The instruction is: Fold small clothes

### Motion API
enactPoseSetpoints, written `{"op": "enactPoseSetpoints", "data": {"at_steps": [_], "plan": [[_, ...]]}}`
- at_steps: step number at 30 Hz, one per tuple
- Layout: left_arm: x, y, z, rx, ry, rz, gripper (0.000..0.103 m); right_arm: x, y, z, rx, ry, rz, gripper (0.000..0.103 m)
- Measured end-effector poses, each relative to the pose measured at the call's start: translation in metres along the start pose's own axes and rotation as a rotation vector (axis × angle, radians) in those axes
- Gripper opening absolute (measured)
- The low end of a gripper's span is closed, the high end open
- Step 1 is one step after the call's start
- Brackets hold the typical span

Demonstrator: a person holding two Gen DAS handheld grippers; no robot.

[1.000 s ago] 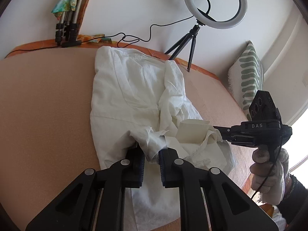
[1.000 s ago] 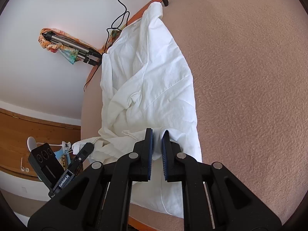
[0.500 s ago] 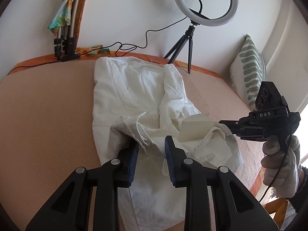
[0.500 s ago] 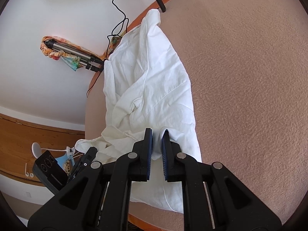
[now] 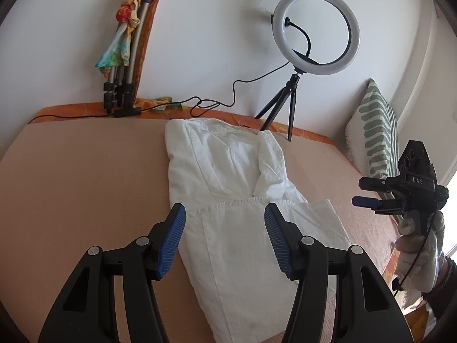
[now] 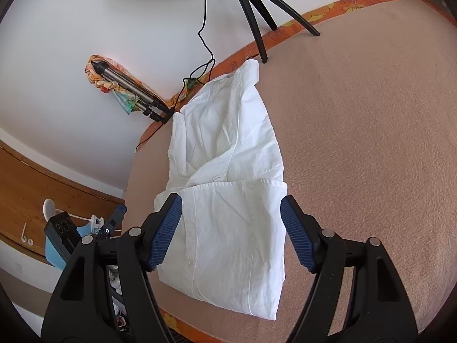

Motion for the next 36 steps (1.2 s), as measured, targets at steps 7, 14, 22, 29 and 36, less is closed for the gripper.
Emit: {"op": "enactPoseSetpoints", "data": {"at_steps": [7, 14, 22, 29, 36], "plan": [[0.007, -0.043, -0.022, 0.113, 0.051, -0.067, 0.057, 0.002, 0.035, -0.037, -0.389, -0.019, -0.18, 0.067], [0.044, -0.048, -0.046, 0.134, 0.171, -0.008, 0.057, 0.049, 0.033, -0.069, -0.502, 0.101, -0.215, 0.06], [0.044, -0.035, -0.051, 0.192, 0.177, 0.131, 0.056, 0.065, 0.032, -0.044, -0.49, 0.159, -0.184, 0.06], [0.032, -0.075, -0.036, 0.243, 0.087, 0.027, 0.056, 0.051, 0.032, 0.056, -0.391, 0.009, -0.155, 0.058], [0.053, -0.102, -0.043, 0.301, 0.132, -0.044, 0.057, 0.105, 0.015, 0.131, -0.295, -0.006, -0.213, 0.032]]}}
Point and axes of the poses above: each gripper's, at about its wrist camera, not at the fingertips, and x roughly the way its jaws point, y to its left, z to its top, the point moved 5 cm from there along x, roughly the way its jaws point, and after that the axes turned 9 degrees about x, right-handed, at the moved point
